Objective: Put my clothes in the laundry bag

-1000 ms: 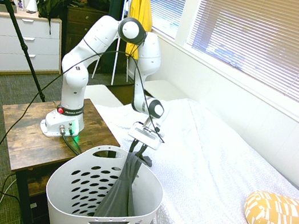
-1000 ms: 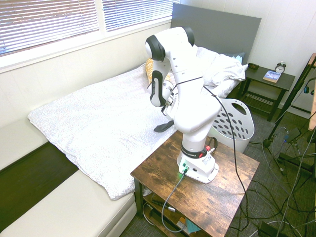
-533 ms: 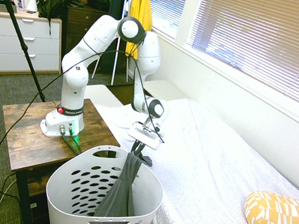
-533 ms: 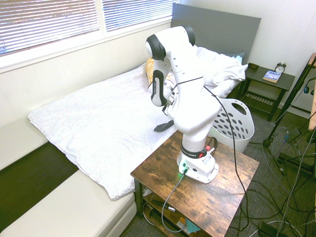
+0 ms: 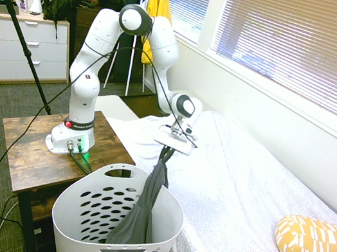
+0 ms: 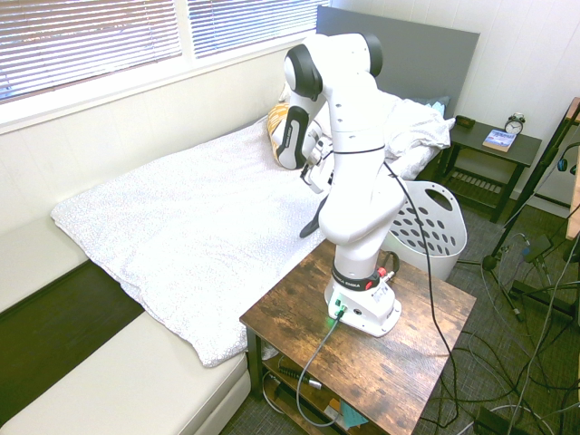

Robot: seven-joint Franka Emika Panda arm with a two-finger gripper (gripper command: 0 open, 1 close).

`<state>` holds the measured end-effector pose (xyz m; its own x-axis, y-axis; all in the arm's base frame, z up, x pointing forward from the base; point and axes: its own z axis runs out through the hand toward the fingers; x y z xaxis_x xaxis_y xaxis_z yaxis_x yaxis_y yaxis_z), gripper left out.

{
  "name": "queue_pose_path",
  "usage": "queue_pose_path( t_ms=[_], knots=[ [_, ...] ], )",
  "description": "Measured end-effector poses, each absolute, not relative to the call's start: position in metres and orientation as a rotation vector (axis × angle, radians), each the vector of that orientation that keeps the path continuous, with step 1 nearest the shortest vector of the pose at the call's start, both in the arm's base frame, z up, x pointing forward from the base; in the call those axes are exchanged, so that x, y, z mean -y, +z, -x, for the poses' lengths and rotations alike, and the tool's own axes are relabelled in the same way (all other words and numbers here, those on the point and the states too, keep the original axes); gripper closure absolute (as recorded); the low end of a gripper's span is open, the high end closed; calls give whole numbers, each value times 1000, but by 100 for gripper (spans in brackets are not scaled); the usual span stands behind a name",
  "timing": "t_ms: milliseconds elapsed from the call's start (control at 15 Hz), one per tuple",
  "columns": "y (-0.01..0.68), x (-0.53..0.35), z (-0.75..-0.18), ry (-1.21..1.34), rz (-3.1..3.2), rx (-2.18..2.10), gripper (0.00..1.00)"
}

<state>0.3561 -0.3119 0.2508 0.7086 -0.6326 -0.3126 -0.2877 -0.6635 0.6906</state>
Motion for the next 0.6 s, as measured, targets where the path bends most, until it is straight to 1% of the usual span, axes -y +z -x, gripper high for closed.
queue_pose_path(
  t_ms=[133,333,467,600],
  knots=[
    [311,341,-345,-723,-2264,743,100],
    [386,369,-308,-769,-2200,787,100],
    [411,377,-279,-829,-2141,799,100],
    [411,379,-242,-921,-2098,802,100]
  ],
)
